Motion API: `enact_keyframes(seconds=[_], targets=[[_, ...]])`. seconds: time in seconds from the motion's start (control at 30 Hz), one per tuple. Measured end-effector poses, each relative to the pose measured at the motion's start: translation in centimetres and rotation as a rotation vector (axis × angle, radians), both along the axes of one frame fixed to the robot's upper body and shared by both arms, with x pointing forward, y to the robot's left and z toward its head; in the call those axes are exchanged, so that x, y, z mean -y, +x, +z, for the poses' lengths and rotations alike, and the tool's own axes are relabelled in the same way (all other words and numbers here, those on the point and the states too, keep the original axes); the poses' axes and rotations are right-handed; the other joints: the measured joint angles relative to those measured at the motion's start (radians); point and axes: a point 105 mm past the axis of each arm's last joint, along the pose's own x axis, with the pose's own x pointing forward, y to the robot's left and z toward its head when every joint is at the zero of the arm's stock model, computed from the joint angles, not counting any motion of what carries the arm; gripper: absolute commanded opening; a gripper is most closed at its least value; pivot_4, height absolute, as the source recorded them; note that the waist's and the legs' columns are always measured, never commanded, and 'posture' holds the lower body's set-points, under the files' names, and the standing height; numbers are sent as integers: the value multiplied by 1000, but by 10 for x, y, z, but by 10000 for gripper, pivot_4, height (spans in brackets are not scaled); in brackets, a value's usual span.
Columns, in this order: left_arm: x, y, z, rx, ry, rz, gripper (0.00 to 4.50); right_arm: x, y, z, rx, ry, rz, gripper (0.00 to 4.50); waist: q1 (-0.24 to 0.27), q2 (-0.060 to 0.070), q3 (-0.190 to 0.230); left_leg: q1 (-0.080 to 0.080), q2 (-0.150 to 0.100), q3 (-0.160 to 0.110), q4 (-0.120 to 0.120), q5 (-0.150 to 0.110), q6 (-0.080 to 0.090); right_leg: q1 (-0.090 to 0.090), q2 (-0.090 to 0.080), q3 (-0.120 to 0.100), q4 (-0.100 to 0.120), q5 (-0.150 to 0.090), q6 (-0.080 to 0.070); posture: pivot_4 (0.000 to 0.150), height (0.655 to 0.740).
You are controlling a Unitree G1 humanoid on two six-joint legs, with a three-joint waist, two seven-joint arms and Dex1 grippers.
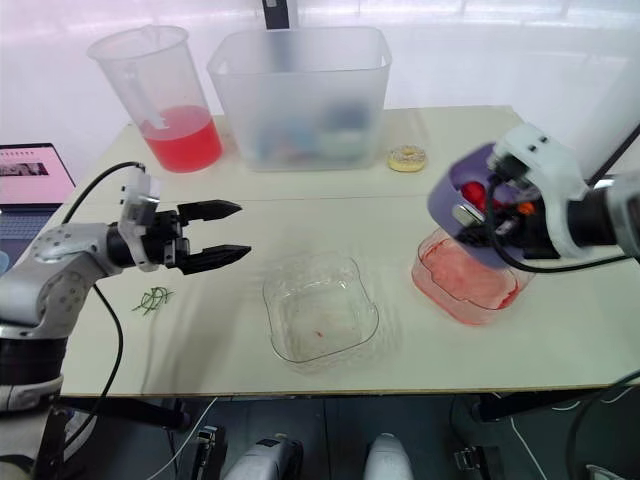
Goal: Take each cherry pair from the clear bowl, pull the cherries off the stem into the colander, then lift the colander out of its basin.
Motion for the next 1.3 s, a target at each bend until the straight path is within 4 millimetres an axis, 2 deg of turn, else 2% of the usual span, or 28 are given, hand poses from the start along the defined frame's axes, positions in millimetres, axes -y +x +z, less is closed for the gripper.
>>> enact_keyframes(seconds=[0.1,0.23,0.37,0.47,0.67,0.9,0.97,1.03,1.1,1.2,1.3], targets=[[-3,-7,-4,-2,-21,38,45000,-18,26,3,58,-67,132,2069,-11,0,0,0,-1,1,0,0,0,-1,-1,1,0,0,0,1500,7400],[-5,-17,-10,-11,-42,94,45000,-49,74,0,100,-156,330,2069,-20,0,0,-1,0,1,-1,0,0,-5,-1,2,3,0,0,1500,7400],[-7,-24,-15,-19,-48,164,45000,-71,100,-32,33,-233,501,2069,-18,0,0,-3,0,0,-2,0,0,-5,-1,2,3,0,0,1500,7400],[-12,-35,-19,-34,-58,229,45000,-78,119,-53,7,-290,566,2069,-19,0,0,-3,-1,-1,-1,0,0,-6,-1,2,3,0,0,1500,7400],[-21,-50,-13,-10,-73,325,45000,-87,130,-85,-59,-369,673,2069,-17,0,0,-3,-1,-2,0,1,-1,-5,0,2,2,0,0,1500,7400],[-26,-56,-11,7,-55,383,45000,-79,133,-112,-148,-417,684,2069,-19,0,0,-3,-1,-3,-1,1,-2,-6,0,3,2,0,-1,1500,7400],[-27,-56,-12,3,-52,392,45000,-76,133,-113,-151,-422,680,12979,-21,0,0,-3,-1,-3,-1,1,-2,-6,0,3,2,0,-1,1500,7400],[-27,-55,-12,5,-46,394,45000,-74,134,-111,-150,-422,672,20432,-21,0,0,-3,-1,-3,-1,1,-2,-6,0,3,2,0,-1,1500,7400],[-28,-54,-11,4,-37,393,45000,-74,133,-108,-154,-412,671,30515,-22,0,0,-3,-1,-3,-1,1,-2,-6,0,3,2,0,-1,1500,7400],[-33,-46,-8,-7,-35,398,45000,-69,133,-88,-139,-342,641,44665,-19,1,0,-3,-1,-3,-1,1,-2,-6,0,3,2,0,-1,1500,7400],[-35,-38,-11,-40,-18,403,45000,-56,131,-55,-87,-251,592,44665,-16,1,0,-3,-2,-3,-1,1,-2,-6,0,3,2,0,-1,1500,7400]])
